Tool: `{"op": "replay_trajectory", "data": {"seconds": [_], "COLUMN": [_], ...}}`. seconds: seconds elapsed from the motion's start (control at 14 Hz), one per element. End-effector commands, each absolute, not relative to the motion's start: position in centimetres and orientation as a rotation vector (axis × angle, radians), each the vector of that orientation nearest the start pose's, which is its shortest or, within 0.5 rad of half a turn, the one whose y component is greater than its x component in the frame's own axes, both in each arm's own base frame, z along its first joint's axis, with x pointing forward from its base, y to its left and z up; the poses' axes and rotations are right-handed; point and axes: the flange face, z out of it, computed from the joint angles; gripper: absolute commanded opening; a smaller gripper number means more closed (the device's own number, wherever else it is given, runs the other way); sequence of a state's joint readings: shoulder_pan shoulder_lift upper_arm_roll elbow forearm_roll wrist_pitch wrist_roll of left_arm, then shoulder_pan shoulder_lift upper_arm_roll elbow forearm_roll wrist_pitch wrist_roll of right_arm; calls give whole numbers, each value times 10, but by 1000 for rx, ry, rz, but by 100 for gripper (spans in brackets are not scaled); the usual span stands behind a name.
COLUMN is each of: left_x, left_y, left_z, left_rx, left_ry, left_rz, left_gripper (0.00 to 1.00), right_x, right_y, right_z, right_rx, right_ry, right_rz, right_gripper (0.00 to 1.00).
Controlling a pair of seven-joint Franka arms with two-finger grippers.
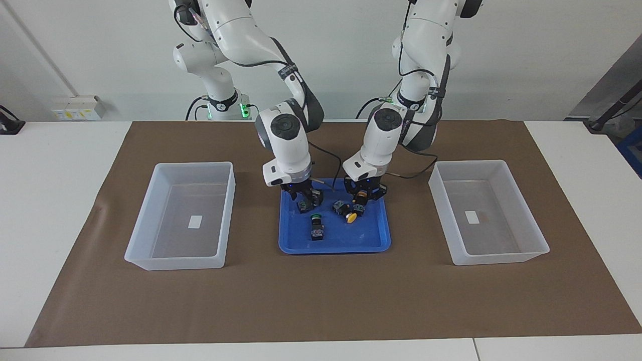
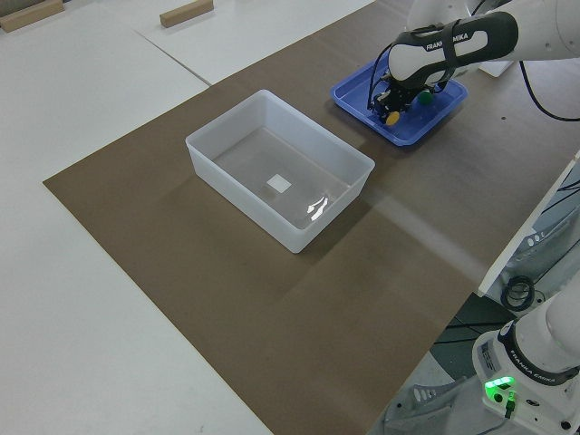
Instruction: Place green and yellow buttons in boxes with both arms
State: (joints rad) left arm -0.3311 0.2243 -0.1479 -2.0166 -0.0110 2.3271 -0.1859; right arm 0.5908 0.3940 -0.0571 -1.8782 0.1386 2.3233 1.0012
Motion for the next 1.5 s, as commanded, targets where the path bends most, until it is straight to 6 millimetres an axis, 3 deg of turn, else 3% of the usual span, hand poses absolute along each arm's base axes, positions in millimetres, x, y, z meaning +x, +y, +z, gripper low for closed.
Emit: {"op": "replay_trajectory", "data": {"seconds": [0.0, 0.14, 0.21, 0.29, 0.36, 0.5, 0.64, 0.79, 0.86, 0.93, 1.0, 1.07, 1.21, 1.43], "left_x": [569, 594, 603, 610, 615, 616, 595, 574, 570, 570, 571, 572, 574, 583], "left_y": [-227, -176, -150, -120, -84, -23, 6, 20, 22, 20, 18, 15, 10, 2], "left_z": [430, 469, 477, 479, 475, 467, 441, 407, 399, 399, 399, 400, 402, 414], "left_rx": [-3183, -3199, -3215, -3237, -3242, -3236, -3215, -3197, -3195, -3197, -3198, -3198, -3197, -3201], "left_ry": [325, 195, 152, 116, 89, 121, 181, 175, 167, 168, 173, 183, 185, 194], "left_rz": [-56, -43, -42, -48, -45, -52, -77, -143, -146, -138, -133, -133, -145, -157], "left_gripper": [0, 0, 0, 0, 0, 0, 0, 0, 0, 25, 62, 75, 87, 87], "right_x": [543, 542, 539, 540, 541, 546, 558, 573, 575, 576, 580, 590, 603, 622], "right_y": [327, 326, 324, 325, 326, 327, 327, 311, 299, 288, 268, 237, 189, 106], "right_z": [299, 297, 292, 293, 295, 305, 338, 389, 412, 430, 446, 456, 471, 470], "right_rx": [-2908, -2914, -2921, -2914, -2907, -2904, -2915, -2899, -2900, -2922, -2959, -3012, -3082, -3129], "right_ry": [859, 856, 858, 856, 855, 861, 862, 885, 867, 788, 680, 568, 344, 65], "right_rz": [41, 47, 58, 44, 34, 39, 82, 89, 69, 42, 16, -27, -99, -135], "right_gripper": [63, 48, 41, 26, 0, 0, 0, 0, 0, 0, 0, 0, 0, 0]}}
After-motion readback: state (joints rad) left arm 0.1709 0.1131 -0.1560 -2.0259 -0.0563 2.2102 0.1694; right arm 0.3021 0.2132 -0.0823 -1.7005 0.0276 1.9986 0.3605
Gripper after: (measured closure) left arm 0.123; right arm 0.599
